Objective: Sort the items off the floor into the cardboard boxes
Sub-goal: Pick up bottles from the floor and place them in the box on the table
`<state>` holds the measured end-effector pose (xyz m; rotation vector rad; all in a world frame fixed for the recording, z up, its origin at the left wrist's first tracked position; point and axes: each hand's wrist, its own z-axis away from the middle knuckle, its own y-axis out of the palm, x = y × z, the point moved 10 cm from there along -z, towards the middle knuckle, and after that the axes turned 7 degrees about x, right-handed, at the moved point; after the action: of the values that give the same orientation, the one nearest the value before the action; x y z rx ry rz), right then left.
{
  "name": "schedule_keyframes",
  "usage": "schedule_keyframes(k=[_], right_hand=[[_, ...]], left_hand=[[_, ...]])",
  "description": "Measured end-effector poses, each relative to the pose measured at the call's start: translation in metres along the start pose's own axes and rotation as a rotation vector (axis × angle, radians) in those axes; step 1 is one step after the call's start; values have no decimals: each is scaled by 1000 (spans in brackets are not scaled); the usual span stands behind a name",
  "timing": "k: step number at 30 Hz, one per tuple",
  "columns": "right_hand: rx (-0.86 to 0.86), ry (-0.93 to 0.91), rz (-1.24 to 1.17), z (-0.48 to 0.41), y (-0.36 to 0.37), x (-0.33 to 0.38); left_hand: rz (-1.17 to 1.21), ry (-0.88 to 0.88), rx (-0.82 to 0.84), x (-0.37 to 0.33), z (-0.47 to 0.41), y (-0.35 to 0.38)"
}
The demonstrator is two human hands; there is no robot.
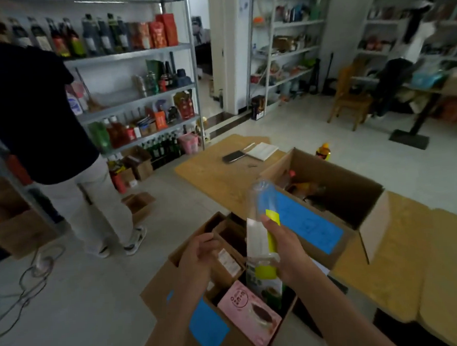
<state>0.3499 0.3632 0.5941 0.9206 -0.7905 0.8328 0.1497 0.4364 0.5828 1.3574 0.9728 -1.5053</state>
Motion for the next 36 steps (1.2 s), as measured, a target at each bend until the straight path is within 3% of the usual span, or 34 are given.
schedule_keyframes(k=[6,12,17,19,22,27,31,36], right_hand=[[-38,15,-5,-45,-114,30],[-167,-129,154,-122,-240,124],[-104,-194,467,-190,-282,171],[-75,-226,659,-211,-293,176],[-53,-154,1003,-236,-312,157],[-82,34,1163,-265,-333,124],[14,282,1401,-271,-336,95],[-133,302,1596,-263,-342,99]], left_hand=[[-146,-111,48,18,-66,98],[-314,-158,235,23,-136,227],[-702,-43,388,-5,-186,310],[-772,-123,525,5,-192,334],[-862,-258,641,30,-187,344],[-904,-314,637,51,-180,338],[-890,-298,624,48,-179,339],[-887,-286,609,47,-177,336]])
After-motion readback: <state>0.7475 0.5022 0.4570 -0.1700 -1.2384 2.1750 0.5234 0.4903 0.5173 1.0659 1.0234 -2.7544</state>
